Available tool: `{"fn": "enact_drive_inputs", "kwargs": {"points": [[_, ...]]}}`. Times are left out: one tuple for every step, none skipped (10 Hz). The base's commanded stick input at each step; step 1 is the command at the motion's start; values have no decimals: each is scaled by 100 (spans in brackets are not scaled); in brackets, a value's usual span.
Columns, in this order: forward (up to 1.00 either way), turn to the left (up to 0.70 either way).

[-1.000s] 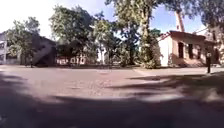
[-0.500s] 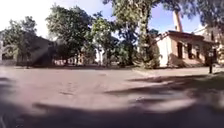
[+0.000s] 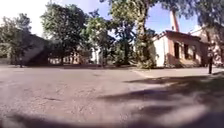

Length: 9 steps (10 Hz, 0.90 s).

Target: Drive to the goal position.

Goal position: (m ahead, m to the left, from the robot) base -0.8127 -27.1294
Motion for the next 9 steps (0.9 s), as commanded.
{"fn": "enact_drive_inputs", "kwargs": {"points": [[70, -14], [70, -14], [70, -14], [70, -14], [70, -14], [70, -14], [70, -14], [70, -14], [70, -14]]}}
